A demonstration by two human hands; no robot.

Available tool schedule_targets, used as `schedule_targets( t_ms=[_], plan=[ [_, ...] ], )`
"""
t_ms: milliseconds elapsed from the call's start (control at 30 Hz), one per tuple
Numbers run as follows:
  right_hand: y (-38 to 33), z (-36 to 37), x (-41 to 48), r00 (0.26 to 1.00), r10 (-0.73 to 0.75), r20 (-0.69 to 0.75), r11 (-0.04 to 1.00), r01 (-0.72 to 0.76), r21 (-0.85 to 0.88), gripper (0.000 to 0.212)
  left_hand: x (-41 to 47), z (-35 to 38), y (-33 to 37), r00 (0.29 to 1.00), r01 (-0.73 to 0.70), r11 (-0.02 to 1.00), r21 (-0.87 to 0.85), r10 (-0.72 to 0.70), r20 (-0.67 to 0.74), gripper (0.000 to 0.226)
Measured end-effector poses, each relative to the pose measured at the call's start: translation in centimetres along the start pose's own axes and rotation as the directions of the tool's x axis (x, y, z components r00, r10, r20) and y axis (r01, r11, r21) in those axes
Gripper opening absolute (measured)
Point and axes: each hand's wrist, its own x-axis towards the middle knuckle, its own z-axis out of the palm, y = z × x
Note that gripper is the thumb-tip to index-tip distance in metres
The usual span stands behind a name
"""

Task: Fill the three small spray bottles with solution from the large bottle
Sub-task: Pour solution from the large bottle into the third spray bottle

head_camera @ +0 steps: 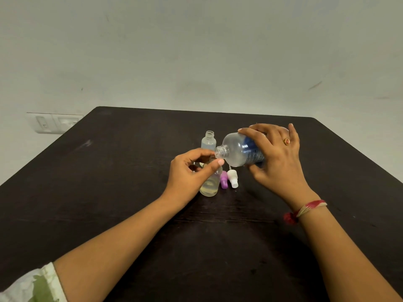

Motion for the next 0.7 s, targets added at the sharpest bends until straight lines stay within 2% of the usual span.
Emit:
schedule_targets(
  t_ms=[200,700],
  plan=[
    [-0.29,-0.44,0.16,0.999,-0.021,-0.033,0.999,0.020,-0.040,0.077,-0.05,-0.02,0.14,1.000,0.003,1.000,-0.007,-0.003,0.004,0.017],
    [-0.68,-0.63,0.28,0.994,-0.049,-0.095,0.991,0.037,-0.127,0.076,0.09,-0.03,-0.07,1.000,-0.004,1.000,0.003,0.004,0.010,0.013]
  ],
)
